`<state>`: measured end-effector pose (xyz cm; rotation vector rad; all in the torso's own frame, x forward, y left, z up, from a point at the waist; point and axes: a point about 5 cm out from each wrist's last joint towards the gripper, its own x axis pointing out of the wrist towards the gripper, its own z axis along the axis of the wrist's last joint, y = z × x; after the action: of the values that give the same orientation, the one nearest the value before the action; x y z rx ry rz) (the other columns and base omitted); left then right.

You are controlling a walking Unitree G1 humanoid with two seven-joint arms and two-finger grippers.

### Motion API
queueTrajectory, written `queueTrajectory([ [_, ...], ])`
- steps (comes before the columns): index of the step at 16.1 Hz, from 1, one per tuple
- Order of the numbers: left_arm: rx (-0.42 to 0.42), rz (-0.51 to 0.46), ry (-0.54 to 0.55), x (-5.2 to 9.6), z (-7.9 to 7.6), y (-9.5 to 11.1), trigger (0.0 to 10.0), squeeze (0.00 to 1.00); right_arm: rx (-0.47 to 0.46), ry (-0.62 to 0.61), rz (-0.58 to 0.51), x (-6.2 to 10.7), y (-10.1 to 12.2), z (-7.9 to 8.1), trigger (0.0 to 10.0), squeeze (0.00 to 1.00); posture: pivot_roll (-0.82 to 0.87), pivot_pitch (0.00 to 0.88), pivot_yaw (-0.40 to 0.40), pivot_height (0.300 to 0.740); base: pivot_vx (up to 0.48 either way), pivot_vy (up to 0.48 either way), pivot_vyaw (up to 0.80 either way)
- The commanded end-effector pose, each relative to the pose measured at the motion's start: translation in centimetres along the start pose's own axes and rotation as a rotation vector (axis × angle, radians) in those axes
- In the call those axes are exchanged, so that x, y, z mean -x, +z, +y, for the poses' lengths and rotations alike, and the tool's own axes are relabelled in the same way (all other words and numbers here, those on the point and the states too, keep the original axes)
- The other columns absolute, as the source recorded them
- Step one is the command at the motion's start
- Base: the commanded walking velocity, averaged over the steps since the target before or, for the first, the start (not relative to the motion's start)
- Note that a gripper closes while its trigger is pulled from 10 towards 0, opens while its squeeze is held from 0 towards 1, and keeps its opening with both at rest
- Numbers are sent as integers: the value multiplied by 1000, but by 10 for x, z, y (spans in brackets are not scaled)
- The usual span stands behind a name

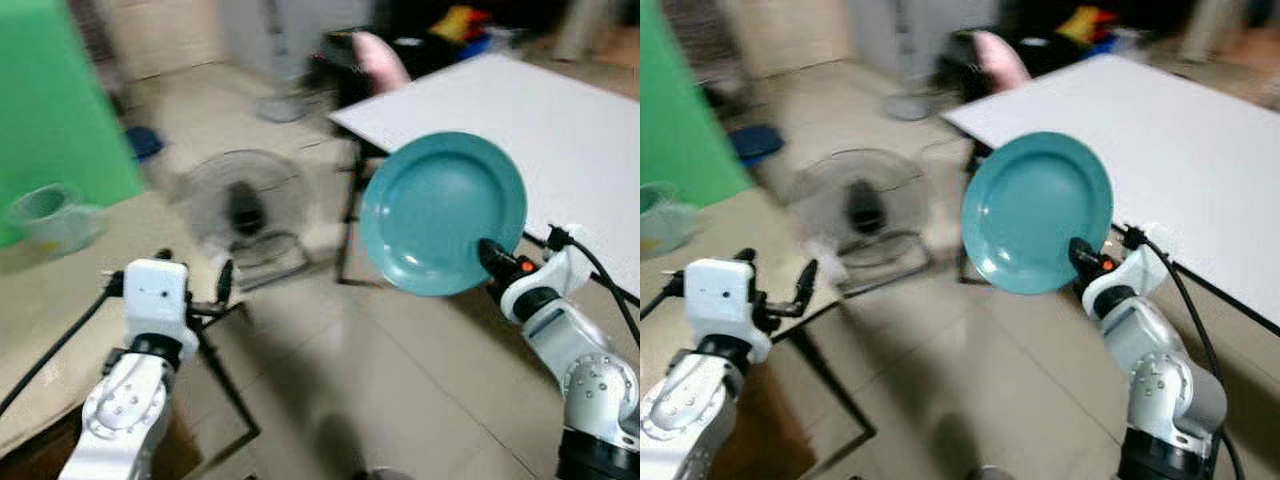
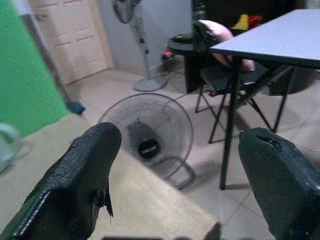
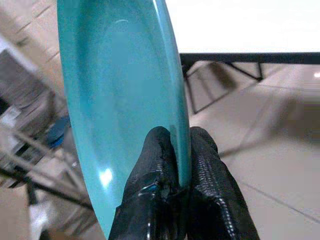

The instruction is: Setting the table

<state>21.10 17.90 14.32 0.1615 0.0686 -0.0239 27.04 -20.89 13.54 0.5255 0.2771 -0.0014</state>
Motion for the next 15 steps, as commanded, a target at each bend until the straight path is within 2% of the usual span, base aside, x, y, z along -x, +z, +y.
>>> queueTrajectory([
  [1,-18,2,30,0,4,0,10000,0,24,14,-26,0,3,5,10000,0,-81,0,20,740,0,0,-750],
  [6,-32,-4,29,-3,3,1,10000,0,47,-1,-25,0,2,3,10000,0,-77,0,24,740,0,0,-749],
  [15,-34,-11,21,-9,0,3,10000,0,73,-10,-28,0,0,4,10000,0,-86,0,38,740,0,-417,-750],
])
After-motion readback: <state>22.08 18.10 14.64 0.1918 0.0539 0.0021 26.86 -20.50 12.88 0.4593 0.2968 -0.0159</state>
